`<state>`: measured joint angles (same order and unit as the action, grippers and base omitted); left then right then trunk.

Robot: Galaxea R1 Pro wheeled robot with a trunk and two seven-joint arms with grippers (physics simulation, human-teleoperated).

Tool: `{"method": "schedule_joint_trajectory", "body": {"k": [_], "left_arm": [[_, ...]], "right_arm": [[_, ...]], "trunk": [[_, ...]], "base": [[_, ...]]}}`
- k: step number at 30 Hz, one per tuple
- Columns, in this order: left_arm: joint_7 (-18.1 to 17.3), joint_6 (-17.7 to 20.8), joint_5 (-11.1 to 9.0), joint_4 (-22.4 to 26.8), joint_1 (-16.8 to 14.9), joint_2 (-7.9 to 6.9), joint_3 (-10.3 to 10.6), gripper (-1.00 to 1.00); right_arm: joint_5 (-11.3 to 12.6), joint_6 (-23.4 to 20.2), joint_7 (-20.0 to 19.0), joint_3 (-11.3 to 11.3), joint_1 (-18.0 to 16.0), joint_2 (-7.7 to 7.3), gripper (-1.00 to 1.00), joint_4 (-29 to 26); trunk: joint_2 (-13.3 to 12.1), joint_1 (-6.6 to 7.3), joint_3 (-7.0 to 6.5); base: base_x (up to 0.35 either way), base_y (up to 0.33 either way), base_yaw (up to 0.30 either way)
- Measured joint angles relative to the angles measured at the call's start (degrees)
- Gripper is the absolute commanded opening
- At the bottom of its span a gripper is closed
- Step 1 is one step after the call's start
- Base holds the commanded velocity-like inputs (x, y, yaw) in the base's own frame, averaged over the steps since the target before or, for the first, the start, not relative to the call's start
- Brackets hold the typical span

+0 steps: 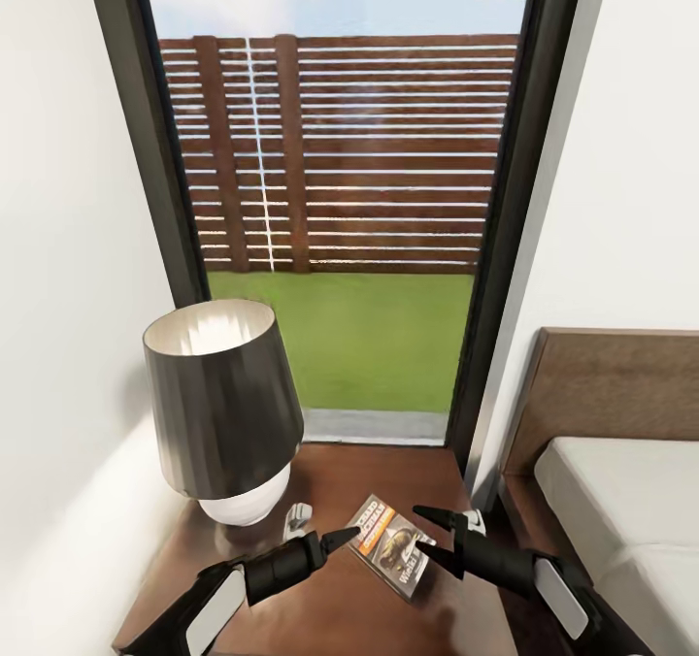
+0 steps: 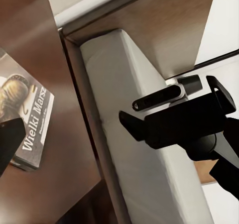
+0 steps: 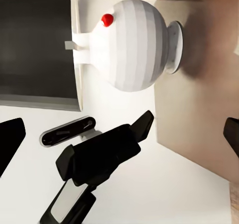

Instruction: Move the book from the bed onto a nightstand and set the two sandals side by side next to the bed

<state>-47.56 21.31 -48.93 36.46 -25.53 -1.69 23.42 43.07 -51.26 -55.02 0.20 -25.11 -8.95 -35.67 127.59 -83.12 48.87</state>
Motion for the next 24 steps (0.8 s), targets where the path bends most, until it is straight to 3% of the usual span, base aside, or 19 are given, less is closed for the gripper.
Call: {"method": "schedule_joint_trajectory", "body": {"k": [11, 15, 16, 18, 21, 24], "left_arm": [[0.0, -0.1, 0.1, 0.0, 0.0, -0.36, -0.2, 1.00], [0.0, -0.1, 0.1, 0.1, 0.0, -0.46, -0.3, 1.00], [0.1, -0.5, 0.2, 0.0, 0.0, -0.52, -0.3, 1.00], [1.4, -2.1, 0.5, 0.0, 0.0, -1.11, -0.1, 1.00], [2.8, -3.5, 1.0, 0.0, 0.0, -1.65, 0.0, 1.00], [3.6, -4.5, 2.8, -0.8, 0.0, -2.00, 0.1, 1.00]], "right_arm": [[-0.4, 0.9, 0.1, 0.2, 0.0, -0.05, 1.00, -0.2], [-0.7, 13.4, -0.3, 0.2, 0.1, -0.30, 1.00, 0.3], [-1.1, 17.8, -0.4, 0.2, 0.2, -0.55, 1.00, 0.4], [-2.9, 21.8, -0.5, 0.2, 0.5, -0.86, 1.00, 0.5], [-5.0, 23.2, -0.5, 0.1, 0.6, -2.10, 1.00, 0.6], [-6.6, 24.5, -0.6, 0.1, 0.7, -5.70, 1.00, 0.7]], "trunk": [[-4.4, 2.42, -1.98], [-6.0, 3.30, -2.69], [-6.4, 3.52, -2.87], [-7.2, 3.95, -3.23], [-8.4, 4.61, -3.77], [-9.6, 5.27, -4.31]], "base": [[0.000, 0.000, 0.000], [0.000, 0.000, 0.000], [0.000, 0.000, 0.000], [0.000, 0.000, 0.000], [0.000, 0.000, 0.000], [0.000, 0.000, 0.000]]}}
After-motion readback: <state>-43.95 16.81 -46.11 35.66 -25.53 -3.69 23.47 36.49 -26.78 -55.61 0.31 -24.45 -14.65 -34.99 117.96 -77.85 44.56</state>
